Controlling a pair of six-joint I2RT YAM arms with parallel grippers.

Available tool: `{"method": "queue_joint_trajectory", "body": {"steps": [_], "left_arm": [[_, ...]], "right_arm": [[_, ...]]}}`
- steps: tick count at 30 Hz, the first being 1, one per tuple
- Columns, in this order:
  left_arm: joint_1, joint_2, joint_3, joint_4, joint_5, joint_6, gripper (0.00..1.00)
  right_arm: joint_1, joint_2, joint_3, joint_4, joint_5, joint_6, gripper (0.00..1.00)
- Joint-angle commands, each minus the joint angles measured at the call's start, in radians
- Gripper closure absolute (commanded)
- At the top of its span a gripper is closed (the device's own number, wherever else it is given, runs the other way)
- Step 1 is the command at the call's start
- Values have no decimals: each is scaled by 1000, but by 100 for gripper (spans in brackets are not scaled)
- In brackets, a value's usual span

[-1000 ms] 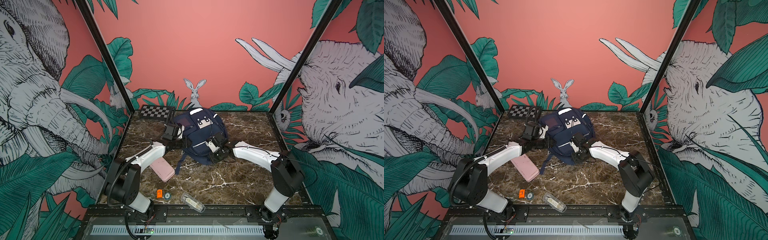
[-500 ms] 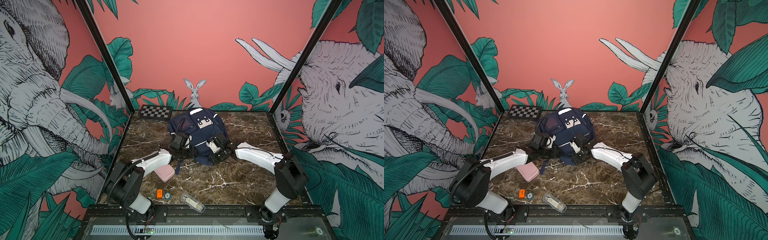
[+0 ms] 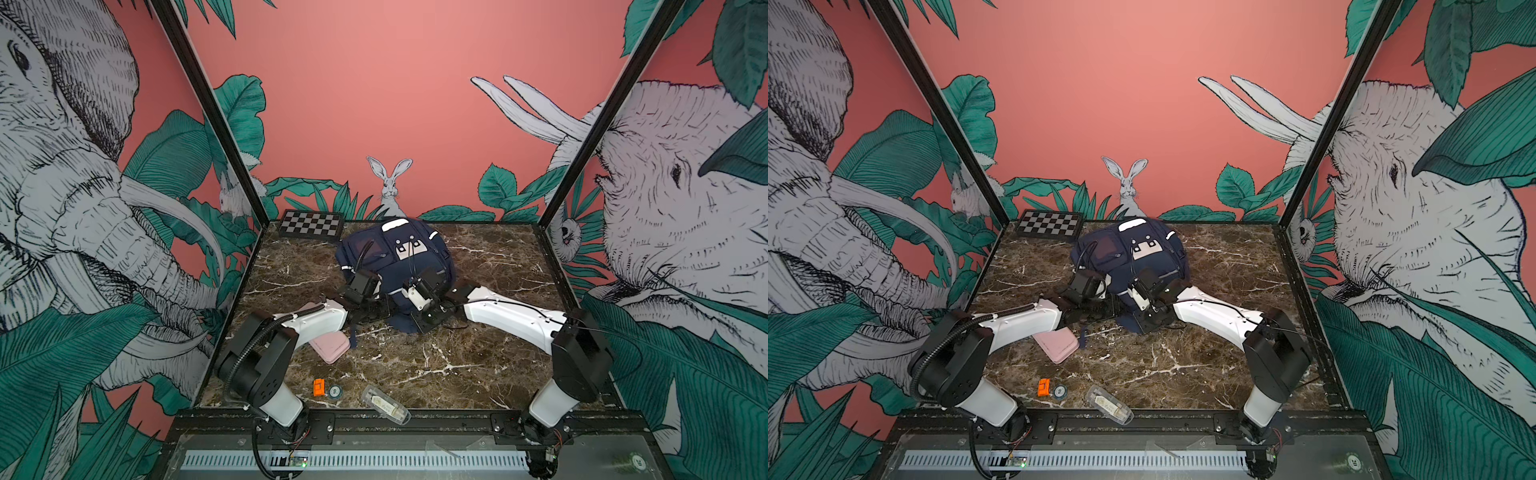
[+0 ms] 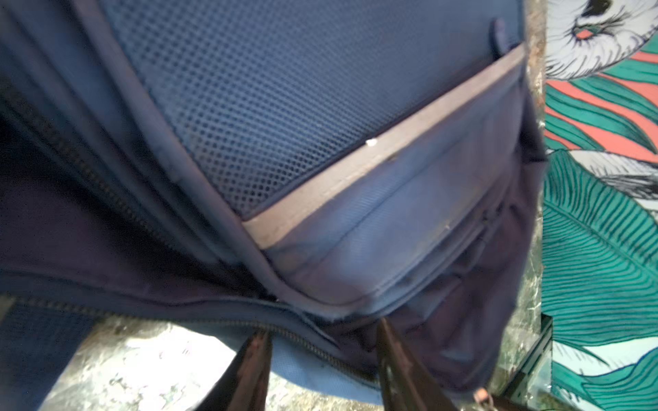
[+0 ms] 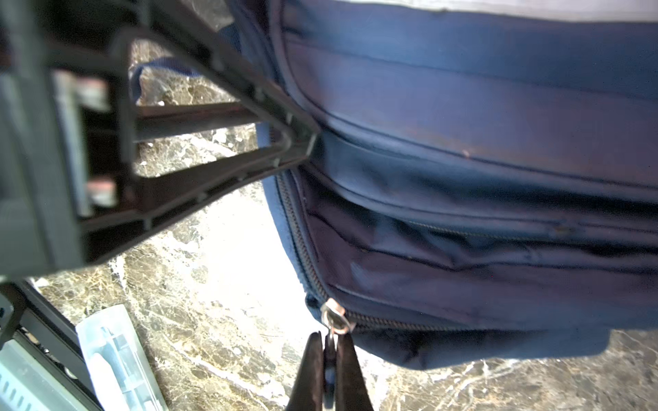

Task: Pack books, pencil case, and school supplies into a backpack
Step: Zip the student bag at the top-center of the table.

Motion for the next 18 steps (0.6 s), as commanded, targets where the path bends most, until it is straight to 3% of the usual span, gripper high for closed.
{"method": "queue_joint_trajectory", "body": {"steps": [1, 6, 11, 18], "left_arm": [[-4, 11, -12, 41, 19, -7, 61], [0, -11, -14, -18, -5, 61, 100], [31, -72, -12, -133, -68, 150, 100], [131, -159, -30, -251, -120, 258, 100]], "right_arm": [[37, 24, 40, -23, -42, 0, 100], [54, 44, 72, -53, -22, -17, 100], [41, 33, 66, -124, 79, -48, 100], [-84, -18, -9, -163, 111, -59, 100]]}}
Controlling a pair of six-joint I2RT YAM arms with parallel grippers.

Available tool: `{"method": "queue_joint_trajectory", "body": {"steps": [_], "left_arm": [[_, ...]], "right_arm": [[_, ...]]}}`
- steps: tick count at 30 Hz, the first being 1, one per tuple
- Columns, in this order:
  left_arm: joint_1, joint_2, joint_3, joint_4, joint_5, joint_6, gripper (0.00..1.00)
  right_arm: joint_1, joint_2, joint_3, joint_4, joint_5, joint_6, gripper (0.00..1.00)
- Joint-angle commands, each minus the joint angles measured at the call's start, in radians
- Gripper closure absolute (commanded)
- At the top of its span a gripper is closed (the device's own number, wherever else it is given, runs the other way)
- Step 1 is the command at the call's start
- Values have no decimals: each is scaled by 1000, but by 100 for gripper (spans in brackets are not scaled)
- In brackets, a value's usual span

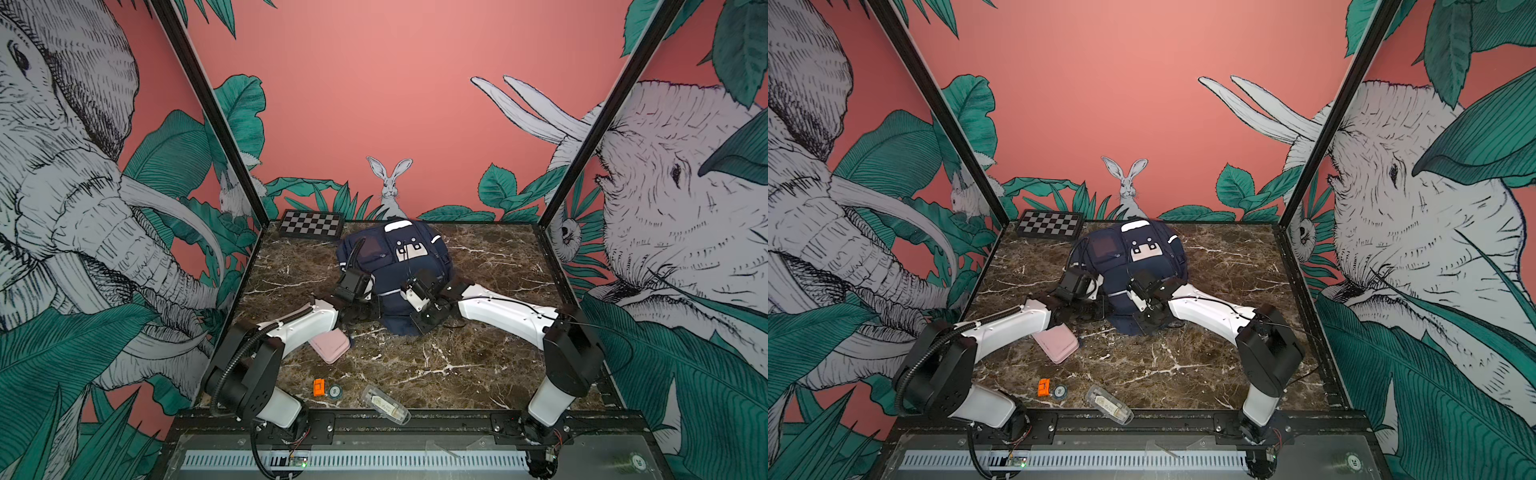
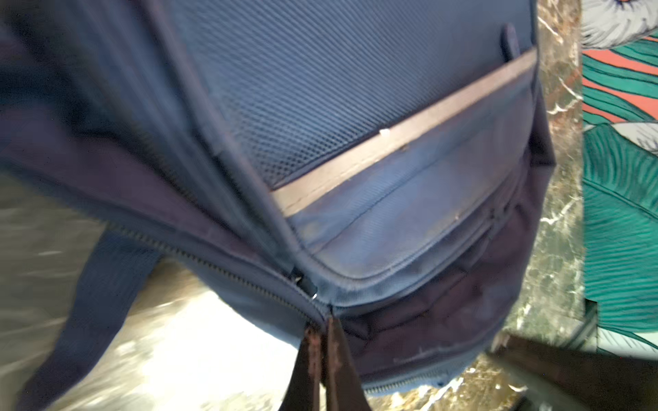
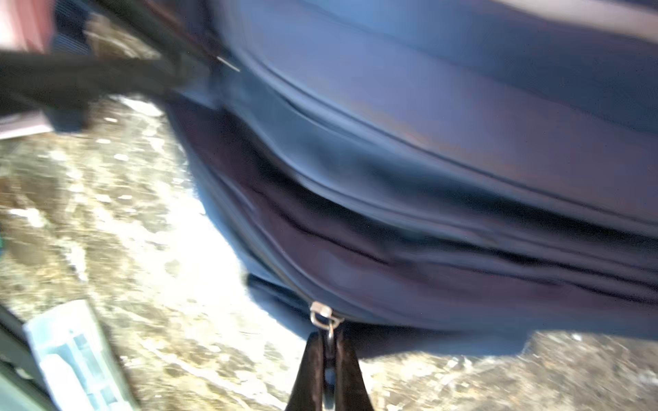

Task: Pack books, pencil case, and school supplies into a backpack
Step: Zip the student bag at the top-center of the table.

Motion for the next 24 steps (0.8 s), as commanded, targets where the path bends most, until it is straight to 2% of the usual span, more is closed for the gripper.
{"method": "queue_joint_trajectory", "body": {"steps": [1, 8, 11, 19, 24], "left_arm": [[60, -60, -24, -97, -88, 91, 100], [92, -99, -42, -143, -122, 140, 100], [92, -87, -48, -125, -114, 144, 100], [97, 73, 55, -59, -84, 157, 100], [121, 191, 187, -62, -117, 163, 100]], "right_arm": [[-70, -59, -41, -103, 52, -14, 100], [-178, -62, -71, -121, 125, 56, 100], [-187, -98, -119, -85, 104, 82, 100], [-187, -277, -237, -73, 56, 142, 100], [-170, -304, -285, -16, -25, 183, 100]]}}
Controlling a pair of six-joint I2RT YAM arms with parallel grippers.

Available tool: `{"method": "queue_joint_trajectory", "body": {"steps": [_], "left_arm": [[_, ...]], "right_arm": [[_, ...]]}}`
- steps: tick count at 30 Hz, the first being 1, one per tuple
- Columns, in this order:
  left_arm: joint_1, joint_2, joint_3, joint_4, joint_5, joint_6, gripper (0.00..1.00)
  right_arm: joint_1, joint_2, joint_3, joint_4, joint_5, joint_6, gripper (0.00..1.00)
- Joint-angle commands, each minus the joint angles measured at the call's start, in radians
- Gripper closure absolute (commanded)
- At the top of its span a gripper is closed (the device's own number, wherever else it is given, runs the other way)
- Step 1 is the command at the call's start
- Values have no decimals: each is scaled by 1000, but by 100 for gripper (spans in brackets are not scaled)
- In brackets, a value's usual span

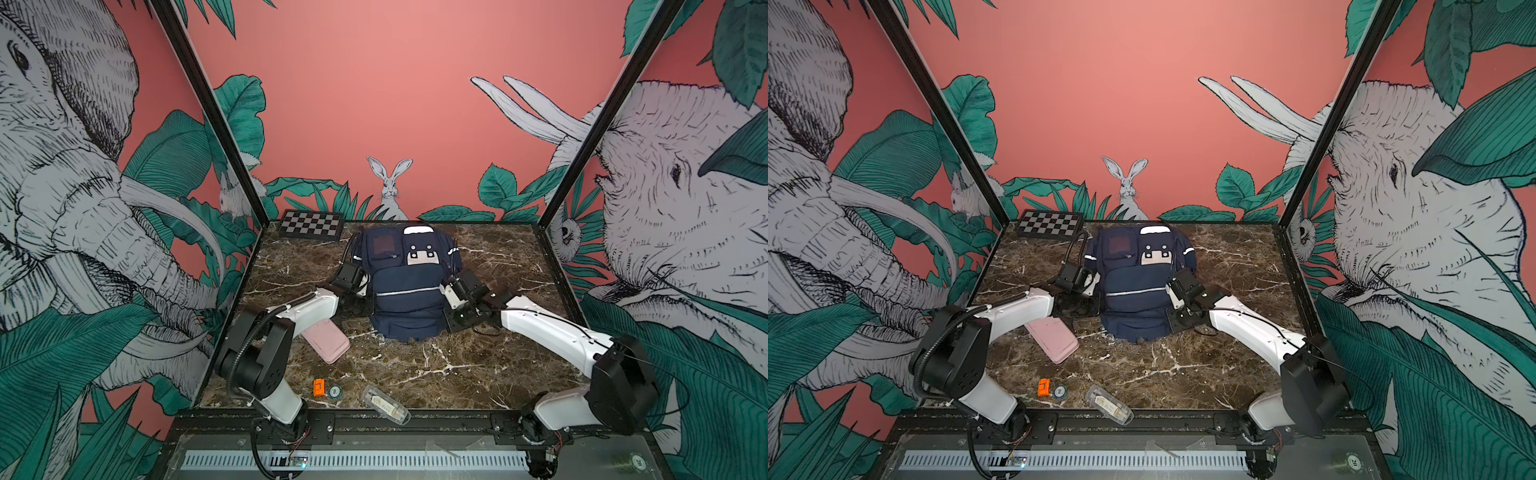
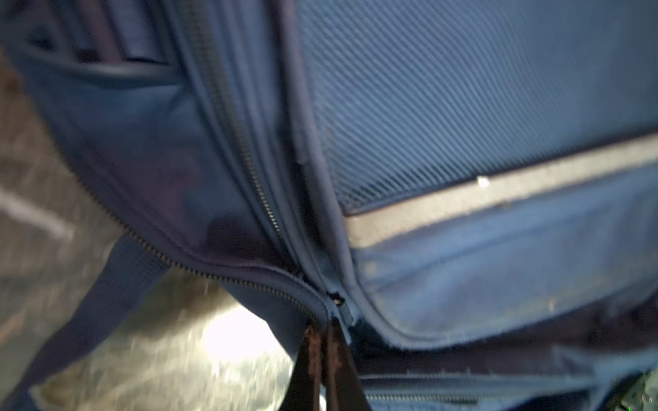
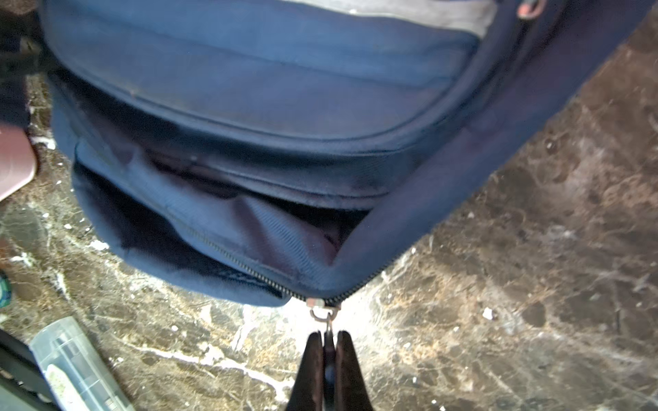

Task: Pack books, pencil case, and school supplies into a backpack
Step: Zip the student bag at the top-center of the table.

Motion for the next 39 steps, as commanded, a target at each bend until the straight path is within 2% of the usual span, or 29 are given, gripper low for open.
{"method": "queue_joint_trajectory", "body": {"steps": [1, 7, 10, 11, 13, 15, 16, 18, 22, 25, 31, 39], "left_arm": [[59, 49, 80, 37, -117, 17, 100], [169, 124, 179, 40, -124, 7, 100], [184, 130, 216, 31, -58, 10, 100], [179, 125, 218, 32, -35, 7, 96], [166, 92, 198, 41, 23, -4, 73], [148, 41, 168, 32, 32, -6, 53], [137, 6, 147, 31, 33, -7, 47], [112, -56, 116, 10, 29, -14, 43], [40, -157, 54, 4, 31, -59, 38], [-17, -182, 12, 40, 50, -120, 37], [-51, -143, -46, 131, 53, -202, 38], [-69, -64, -15, 175, 43, -220, 43]], "right_arm": [[10, -2, -22, -64, 0, 53, 100], [89, 109, 20, -1, 6, 78, 100], [109, 174, 53, 28, 6, 87, 100], [114, 196, 60, 41, 5, 90, 100], [120, 239, 79, 71, -5, 99, 100], [129, 265, 104, 83, -6, 105, 100], [132, 278, 115, 92, -7, 108, 100], [141, 300, 142, 101, -15, 108, 100], [164, 349, 217, 93, -17, 100, 100], [177, 375, 264, 88, -24, 96, 100], [195, 399, 320, 95, -41, 103, 100], [220, 393, 374, 99, -54, 107, 100]]}}
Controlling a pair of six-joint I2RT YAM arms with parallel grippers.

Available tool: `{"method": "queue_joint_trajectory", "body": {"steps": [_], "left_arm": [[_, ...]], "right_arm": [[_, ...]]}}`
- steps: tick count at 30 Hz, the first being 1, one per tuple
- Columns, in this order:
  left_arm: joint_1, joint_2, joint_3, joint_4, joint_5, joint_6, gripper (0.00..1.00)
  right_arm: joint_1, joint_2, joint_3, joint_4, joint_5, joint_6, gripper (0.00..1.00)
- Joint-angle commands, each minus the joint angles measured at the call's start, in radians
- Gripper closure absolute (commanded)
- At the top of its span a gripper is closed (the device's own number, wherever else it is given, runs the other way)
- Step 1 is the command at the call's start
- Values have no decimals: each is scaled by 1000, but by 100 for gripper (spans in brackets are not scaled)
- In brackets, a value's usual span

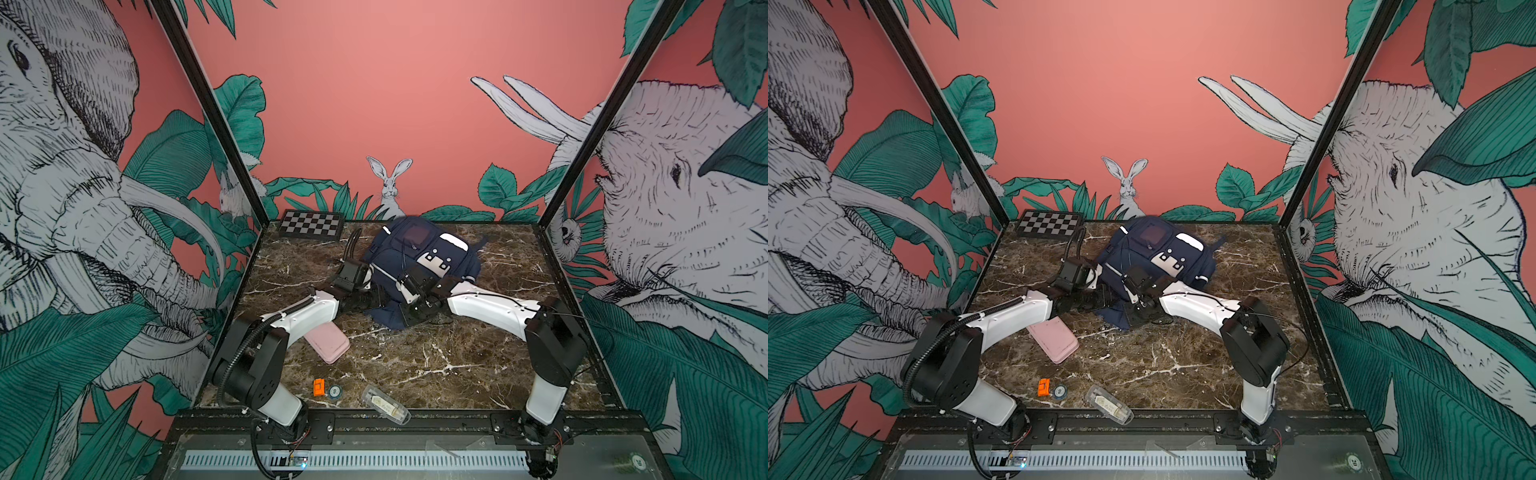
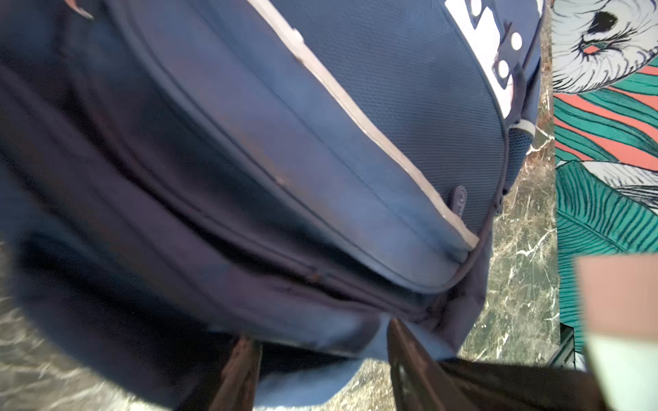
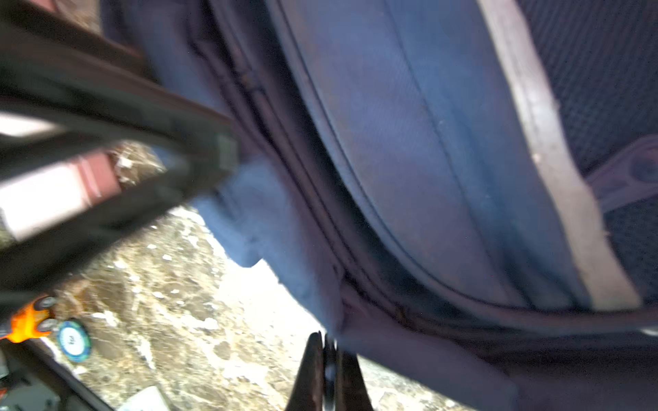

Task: Pack books, pencil case, and school supplies into a backpack
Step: Zip the student bag at the top-center of the table.

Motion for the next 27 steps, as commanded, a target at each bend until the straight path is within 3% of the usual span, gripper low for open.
{"method": "queue_joint_trajectory", "body": {"steps": [1, 3, 5, 7, 10, 14, 27], "left_arm": [[-6, 29, 24, 55, -1, -31, 44], [-8, 53, 36, 73, 15, -43, 45], [-7, 62, 39, 81, 18, -41, 54], [-7, 52, 44, 64, 1, -25, 76], [-3, 20, 60, 5, -62, 33, 100], [27, -23, 85, -81, -115, 103, 100], [136, -91, 55, -110, -82, 151, 100]], "right_arm": [[20, -4, 30, 23, -15, 2, 100], [26, -7, 27, 24, -19, -1, 100], [30, -12, 23, 22, -8, -3, 100], [30, -16, 20, 1, 19, -15, 100], [27, -30, -6, -33, 75, -36, 100], [-1, -49, -80, -51, 113, -59, 100], [-233, -143, -261, -27, 147, -80, 100]]}}
